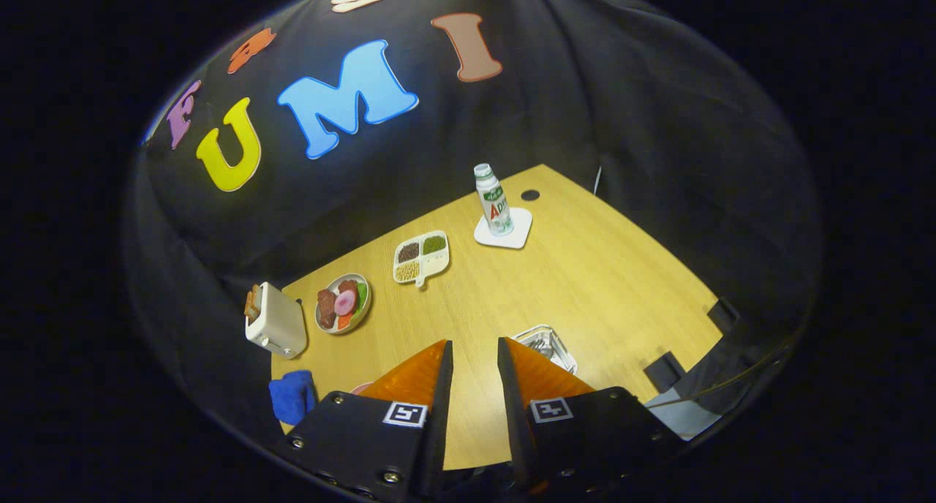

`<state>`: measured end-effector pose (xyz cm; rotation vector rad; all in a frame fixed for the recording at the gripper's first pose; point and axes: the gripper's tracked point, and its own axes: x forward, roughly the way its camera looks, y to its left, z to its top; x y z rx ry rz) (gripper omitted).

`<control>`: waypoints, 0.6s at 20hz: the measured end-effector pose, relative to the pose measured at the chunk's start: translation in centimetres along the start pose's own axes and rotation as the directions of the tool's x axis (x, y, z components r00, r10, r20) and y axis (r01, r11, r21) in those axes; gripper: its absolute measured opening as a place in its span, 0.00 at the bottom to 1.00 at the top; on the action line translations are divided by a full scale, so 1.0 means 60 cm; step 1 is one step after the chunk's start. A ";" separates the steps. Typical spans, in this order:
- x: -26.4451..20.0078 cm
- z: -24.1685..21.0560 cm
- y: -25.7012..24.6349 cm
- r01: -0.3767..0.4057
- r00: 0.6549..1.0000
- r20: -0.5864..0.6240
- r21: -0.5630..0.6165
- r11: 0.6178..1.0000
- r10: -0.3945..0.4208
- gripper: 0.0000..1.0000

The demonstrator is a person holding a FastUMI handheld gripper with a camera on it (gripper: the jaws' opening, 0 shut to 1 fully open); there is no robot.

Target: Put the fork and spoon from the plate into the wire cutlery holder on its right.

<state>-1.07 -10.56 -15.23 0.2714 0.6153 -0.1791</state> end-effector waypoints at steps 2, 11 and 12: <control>-0.018 0.036 0.006 0.013 0.994 0.107 -0.078 0.997 -0.005 0.37; -0.129 0.174 0.047 0.116 0.848 0.529 -0.214 0.970 0.015 0.37; -0.137 0.181 0.049 0.125 0.834 0.551 -0.215 0.969 0.015 0.37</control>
